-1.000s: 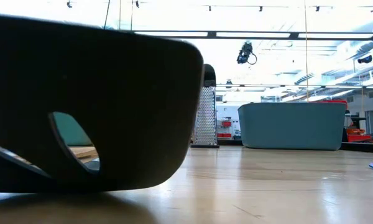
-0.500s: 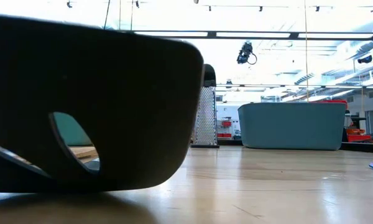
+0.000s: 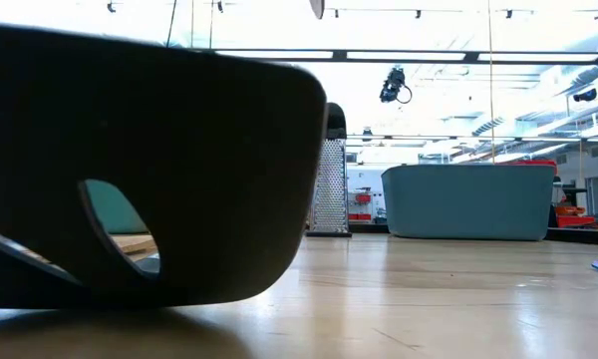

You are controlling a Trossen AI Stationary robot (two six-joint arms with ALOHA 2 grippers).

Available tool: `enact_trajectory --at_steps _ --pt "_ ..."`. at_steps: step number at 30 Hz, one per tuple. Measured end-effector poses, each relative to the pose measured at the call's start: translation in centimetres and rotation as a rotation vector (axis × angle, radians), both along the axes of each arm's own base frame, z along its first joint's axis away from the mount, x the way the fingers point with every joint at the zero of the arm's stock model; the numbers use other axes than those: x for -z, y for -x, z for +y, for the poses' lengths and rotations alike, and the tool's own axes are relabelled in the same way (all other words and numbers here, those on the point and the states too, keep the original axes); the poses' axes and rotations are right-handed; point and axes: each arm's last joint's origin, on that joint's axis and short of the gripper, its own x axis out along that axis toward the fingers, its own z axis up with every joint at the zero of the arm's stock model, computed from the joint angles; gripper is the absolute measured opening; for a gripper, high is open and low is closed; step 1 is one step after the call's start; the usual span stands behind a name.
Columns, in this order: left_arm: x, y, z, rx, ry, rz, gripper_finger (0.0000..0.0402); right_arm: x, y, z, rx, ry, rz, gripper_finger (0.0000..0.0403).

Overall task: Pick & Place Kitchen Items
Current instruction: Put the right brown spatula into the green bin

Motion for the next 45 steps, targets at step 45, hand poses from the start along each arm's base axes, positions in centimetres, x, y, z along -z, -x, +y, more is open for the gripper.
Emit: enact_trajectory --at_steps 45 --pt "1.4 15.3 6.3 -0.974 0.147 0.248 0.0097 2.3 0.5 0.1 0.015 -0.076 0.242 0.0098"
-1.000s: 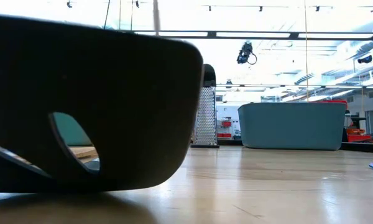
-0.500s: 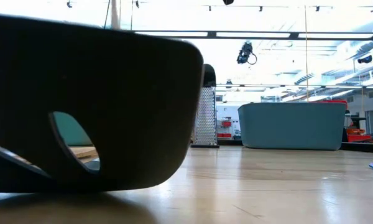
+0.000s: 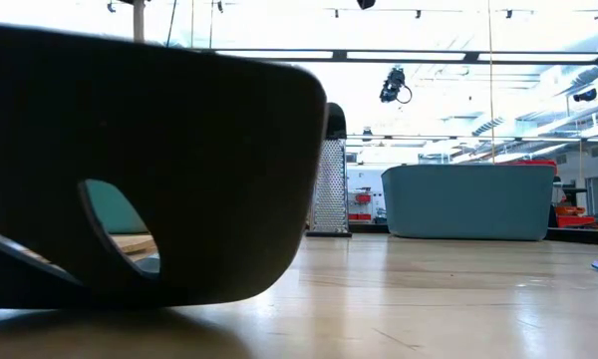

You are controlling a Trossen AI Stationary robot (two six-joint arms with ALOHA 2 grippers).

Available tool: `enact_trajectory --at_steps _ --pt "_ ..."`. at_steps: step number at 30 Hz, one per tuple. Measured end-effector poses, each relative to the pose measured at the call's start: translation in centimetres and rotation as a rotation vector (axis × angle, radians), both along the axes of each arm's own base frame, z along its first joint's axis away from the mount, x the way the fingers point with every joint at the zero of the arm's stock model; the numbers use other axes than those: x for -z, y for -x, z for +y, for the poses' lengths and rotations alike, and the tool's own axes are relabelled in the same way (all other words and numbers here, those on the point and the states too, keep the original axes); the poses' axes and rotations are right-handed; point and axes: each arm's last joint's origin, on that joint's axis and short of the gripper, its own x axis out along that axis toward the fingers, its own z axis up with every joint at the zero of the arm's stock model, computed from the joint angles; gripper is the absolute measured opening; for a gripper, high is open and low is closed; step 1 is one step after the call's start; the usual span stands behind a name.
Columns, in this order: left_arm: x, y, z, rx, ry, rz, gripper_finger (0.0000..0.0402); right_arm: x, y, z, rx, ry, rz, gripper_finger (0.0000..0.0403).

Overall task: Pick & Place Kitchen Items
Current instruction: Put the right brown spatula into the green bin

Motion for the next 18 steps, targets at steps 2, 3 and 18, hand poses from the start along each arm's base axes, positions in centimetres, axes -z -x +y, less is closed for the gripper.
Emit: enact_trajectory --at_steps 2,3,18 --pt "0.2 0.1 0.4 -0.034 -0.003 0.021 0.0097 0.0 0.0 0.1 -0.004 0.000 0.000 0.0098" --pt "0.2 0.2 0.6 -0.053 -0.005 0.033 0.0097 0.0 0.1 0.2 -0.006 0.000 0.000 0.0098" --pt "1.4 1.5 3.5 -0.280 0.115 0.168 0.0097 0.0 0.3 1.0 -0.027 0.001 0.000 0.0098"
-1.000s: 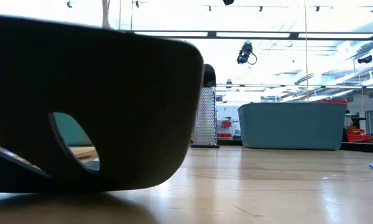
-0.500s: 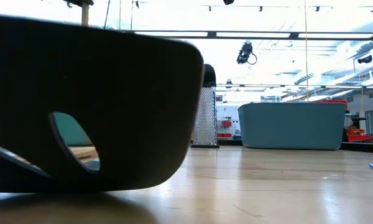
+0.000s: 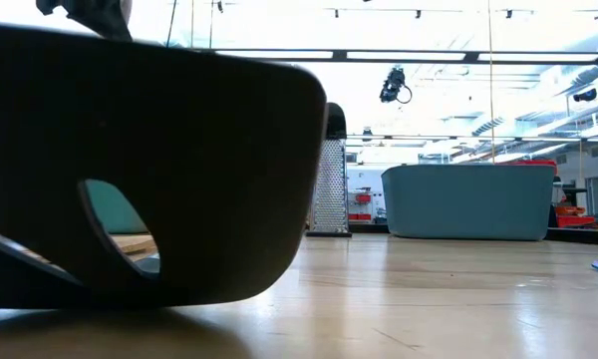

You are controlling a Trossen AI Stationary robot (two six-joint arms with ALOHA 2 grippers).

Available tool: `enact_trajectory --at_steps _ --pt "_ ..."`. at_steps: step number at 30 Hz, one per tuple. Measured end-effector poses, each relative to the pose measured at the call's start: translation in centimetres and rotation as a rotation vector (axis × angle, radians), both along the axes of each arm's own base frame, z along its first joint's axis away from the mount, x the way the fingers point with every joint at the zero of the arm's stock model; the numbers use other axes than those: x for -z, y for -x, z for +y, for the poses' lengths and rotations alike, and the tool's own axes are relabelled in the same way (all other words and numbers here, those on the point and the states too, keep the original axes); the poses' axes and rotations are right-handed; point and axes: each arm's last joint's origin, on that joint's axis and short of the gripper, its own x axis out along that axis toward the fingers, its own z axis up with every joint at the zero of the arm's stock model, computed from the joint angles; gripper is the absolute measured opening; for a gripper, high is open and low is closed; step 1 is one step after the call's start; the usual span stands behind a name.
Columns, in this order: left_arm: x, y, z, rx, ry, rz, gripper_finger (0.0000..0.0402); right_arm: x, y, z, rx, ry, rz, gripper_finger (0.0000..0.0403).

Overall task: Pick & Place Kitchen Items
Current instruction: Put the right brown spatula into the green bin

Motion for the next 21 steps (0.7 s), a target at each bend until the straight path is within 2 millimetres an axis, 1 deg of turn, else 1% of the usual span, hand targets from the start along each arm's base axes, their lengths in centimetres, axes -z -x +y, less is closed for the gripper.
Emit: enact_trajectory --at_steps 7,11,16,21 --pt "0.2 0.3 1.4 -0.096 0.032 0.042 0.0097 0.0 0.0 0.0 -0.001 0.000 0.000 0.0098" --pt "0.5 -0.3 2.4 -0.097 0.091 0.074 0.0097 0.0 0.0 0.0 -0.001 0.000 0.000 0.0097" --pt "0.8 -1.4 4.3 -0.091 0.130 0.126 0.0097 0.0 0.0 0.1 -0.003 0.000 0.001 0.0098" --pt "1.6 -2.1 6.5 -0.105 0.203 0.183 0.0097 0.1 0.2 0.6 -0.018 0.001 0.002 0.0097"
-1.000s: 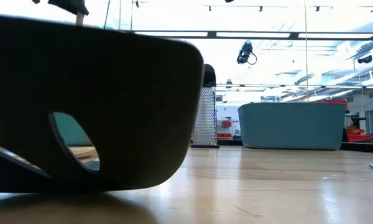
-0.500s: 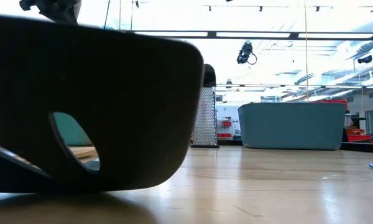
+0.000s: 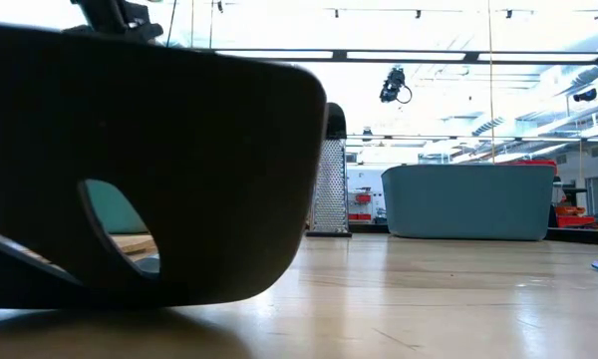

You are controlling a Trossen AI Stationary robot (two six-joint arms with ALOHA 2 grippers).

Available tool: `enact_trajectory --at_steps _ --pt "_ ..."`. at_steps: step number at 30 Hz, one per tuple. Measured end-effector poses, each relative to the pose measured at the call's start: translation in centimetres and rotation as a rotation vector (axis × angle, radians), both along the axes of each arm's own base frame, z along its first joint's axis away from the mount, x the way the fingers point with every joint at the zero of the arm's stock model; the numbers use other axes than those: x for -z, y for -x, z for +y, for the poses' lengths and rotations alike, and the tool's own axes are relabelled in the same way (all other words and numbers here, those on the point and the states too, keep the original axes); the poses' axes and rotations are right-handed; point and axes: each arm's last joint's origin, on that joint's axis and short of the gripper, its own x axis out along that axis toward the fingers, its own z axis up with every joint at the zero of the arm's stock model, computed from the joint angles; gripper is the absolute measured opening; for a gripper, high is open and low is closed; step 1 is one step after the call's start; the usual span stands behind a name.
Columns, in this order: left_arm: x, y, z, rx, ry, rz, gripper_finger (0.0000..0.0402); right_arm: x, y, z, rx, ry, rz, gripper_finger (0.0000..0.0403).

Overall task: Pick & Place Kitchen Items
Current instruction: Put the right brown spatula into the green bin

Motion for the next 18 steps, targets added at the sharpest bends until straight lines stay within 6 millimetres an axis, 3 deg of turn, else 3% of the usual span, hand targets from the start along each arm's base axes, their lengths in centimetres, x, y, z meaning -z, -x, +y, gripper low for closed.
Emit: enact_trajectory --at_steps 18 --pt "2.6 -0.8 5.6 -0.042 0.205 0.031 0.0097 0.1 0.3 0.7 -0.023 0.009 0.013 0.0097"
